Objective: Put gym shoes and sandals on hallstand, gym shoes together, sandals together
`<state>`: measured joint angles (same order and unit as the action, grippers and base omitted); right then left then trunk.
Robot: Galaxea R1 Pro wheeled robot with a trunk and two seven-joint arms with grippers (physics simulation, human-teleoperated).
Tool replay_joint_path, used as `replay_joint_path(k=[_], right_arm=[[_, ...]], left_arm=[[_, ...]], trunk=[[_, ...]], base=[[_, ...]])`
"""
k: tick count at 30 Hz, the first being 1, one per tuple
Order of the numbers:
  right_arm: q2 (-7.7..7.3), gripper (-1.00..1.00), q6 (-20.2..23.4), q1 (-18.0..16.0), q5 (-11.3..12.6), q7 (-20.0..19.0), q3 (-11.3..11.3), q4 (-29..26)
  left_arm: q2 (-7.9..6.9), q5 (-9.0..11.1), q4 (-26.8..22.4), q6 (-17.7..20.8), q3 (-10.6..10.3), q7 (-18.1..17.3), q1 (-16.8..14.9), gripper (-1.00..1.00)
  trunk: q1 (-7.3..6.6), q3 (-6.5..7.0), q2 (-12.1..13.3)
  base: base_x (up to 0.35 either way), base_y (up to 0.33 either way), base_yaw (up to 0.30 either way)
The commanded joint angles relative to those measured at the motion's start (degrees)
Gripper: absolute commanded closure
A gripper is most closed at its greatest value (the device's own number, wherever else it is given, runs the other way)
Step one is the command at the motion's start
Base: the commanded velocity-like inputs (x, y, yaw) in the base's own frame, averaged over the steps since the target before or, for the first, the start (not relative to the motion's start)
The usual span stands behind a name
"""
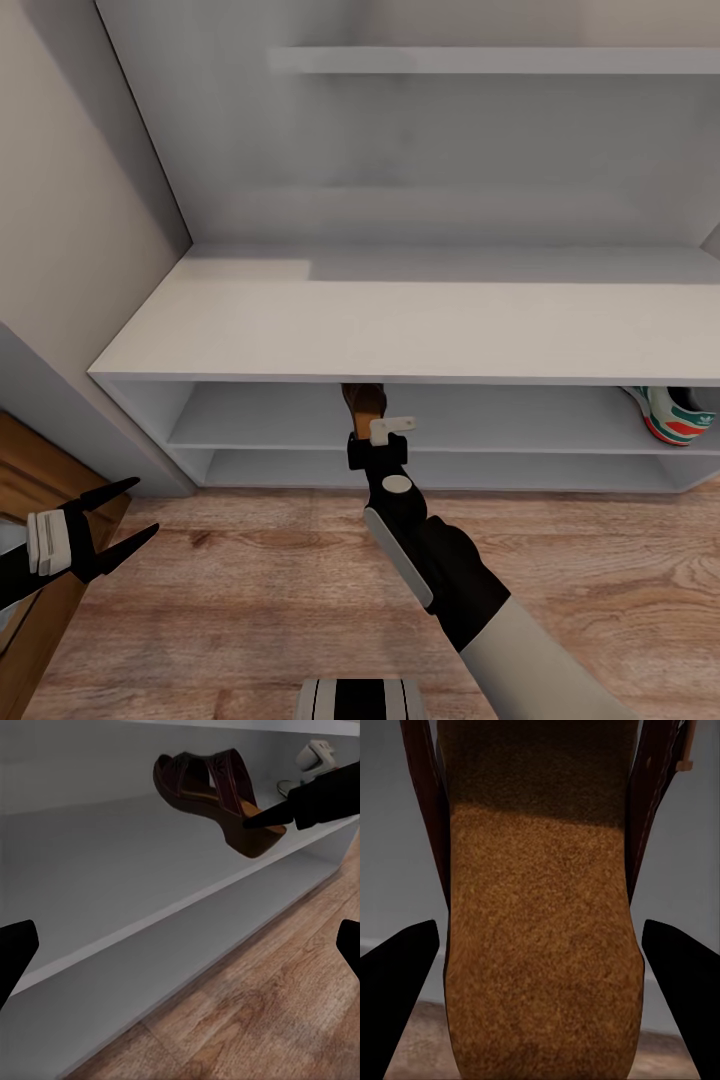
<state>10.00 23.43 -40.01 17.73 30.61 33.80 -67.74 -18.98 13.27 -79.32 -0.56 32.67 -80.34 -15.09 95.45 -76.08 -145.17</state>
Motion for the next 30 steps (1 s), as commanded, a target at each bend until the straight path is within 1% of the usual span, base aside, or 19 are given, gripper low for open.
replay_joint_path(k=[1, 10, 16, 30], right_arm=[[0.0, 1.0, 0.4, -0.07, 0.36, 0.44, 0.05, -0.05], [0.0, 1.0, 1.12, -0.23, 0.39, 0.42, -0.16, 0.18], [0.0, 1.0, 1.27, -0.75, 0.48, 0.42, -0.21, 2.04], [0.0, 1.0, 1.93, -1.17, 0.55, 0.31, -0.25, 2.96]], left_arm=[[-0.01, 0.09, 0.02, -0.05, 0.02, -0.17, -0.03, -1.0], [-0.01, 0.09, 0.02, -0.05, 0.02, -0.17, -0.03, -1.0], [-0.01, 0.09, 0.01, -0.05, 0.02, -0.17, -0.03, -1.0], [-0.01, 0.09, 0.03, -0.05, 0.02, -0.17, -0.03, -1.0]], trunk=[[-0.01, -0.04, -0.02], [-0.01, -0.04, -0.02], [-0.01, -0.04, -0.02], [-0.01, -0.04, -0.02]], base=[[0.0, 0.0, 0.0], [0.0, 0.0, 0.0], [0.0, 0.0, 0.0], [0.0, 0.0, 0.0]])
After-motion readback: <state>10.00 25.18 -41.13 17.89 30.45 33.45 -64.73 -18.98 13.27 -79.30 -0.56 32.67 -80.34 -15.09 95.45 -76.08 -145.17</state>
